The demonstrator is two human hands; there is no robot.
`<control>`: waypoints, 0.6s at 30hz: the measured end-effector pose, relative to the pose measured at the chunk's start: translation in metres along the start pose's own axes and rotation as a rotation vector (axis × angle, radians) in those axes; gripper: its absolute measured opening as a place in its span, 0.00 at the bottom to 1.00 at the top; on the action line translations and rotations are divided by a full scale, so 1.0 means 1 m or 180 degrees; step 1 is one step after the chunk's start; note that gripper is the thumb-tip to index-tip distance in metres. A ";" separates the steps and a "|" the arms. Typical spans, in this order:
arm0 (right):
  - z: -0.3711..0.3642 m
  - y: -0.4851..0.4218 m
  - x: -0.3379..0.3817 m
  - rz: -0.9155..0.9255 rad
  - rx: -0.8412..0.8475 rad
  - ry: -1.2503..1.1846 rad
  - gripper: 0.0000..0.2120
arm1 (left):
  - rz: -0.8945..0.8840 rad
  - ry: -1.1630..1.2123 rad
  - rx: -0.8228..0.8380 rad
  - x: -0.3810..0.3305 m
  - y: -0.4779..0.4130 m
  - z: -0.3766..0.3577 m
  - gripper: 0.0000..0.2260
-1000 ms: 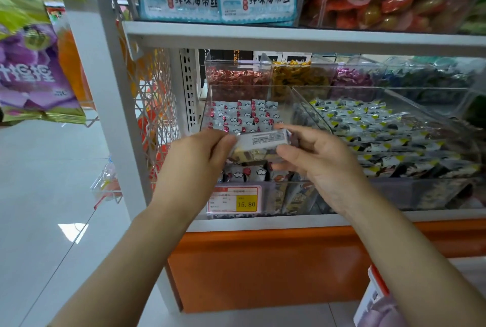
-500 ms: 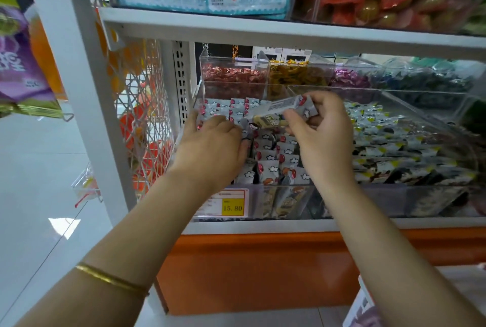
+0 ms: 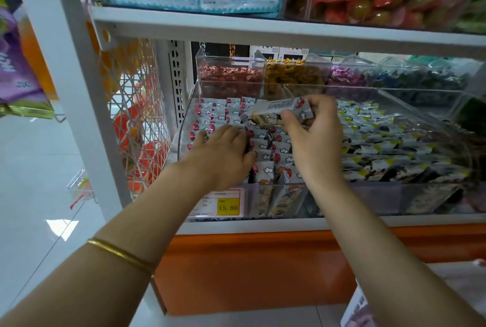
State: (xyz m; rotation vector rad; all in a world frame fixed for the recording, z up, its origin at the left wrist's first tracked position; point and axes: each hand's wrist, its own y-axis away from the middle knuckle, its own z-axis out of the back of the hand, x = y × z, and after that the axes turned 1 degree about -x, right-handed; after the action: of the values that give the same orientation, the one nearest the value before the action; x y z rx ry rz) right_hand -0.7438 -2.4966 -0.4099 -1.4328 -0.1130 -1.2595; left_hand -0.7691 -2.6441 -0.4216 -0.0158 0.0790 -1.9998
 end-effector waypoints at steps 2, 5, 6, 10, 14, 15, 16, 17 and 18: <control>0.000 0.000 -0.001 -0.0019 0.0007 0.0011 0.11 | 0.0031 0.0030 0.0077 -0.001 -0.002 0.000 0.26; 0.000 0.000 -0.002 -0.0053 0.0031 0.0018 0.14 | -0.0028 0.0033 0.0062 -0.002 0.001 0.000 0.25; 0.000 0.000 -0.002 -0.0042 0.0028 0.0021 0.14 | -0.0026 0.0064 0.0029 -0.002 0.003 0.000 0.25; 0.000 0.000 -0.003 0.0023 -0.0006 0.0052 0.14 | 0.0064 -0.0008 -0.0136 -0.006 0.015 0.005 0.25; -0.003 -0.005 0.000 0.0101 0.0149 0.0076 0.13 | 0.0072 -0.0040 -0.0253 -0.008 0.027 0.004 0.21; -0.005 -0.008 0.000 0.0159 0.0272 0.0112 0.12 | 0.0062 -0.0005 -0.0291 -0.008 0.029 0.003 0.20; -0.007 -0.012 0.001 0.0240 0.0423 0.0215 0.11 | 0.0064 0.0052 -0.0345 -0.008 0.031 0.001 0.20; -0.011 -0.017 0.001 0.0329 0.0597 0.0392 0.11 | 0.0058 0.0078 -0.0402 -0.007 0.034 0.000 0.20; -0.015 -0.022 0.001 0.0419 0.0788 0.0614 0.11 | 0.0018 0.0038 -0.0454 -0.006 0.035 -0.001 0.19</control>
State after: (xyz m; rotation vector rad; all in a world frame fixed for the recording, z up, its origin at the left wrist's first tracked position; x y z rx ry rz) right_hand -0.7677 -2.5017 -0.3985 -1.0844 -0.0413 -1.2224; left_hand -0.7349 -2.6534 -0.4243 -0.0949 0.2288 -1.9851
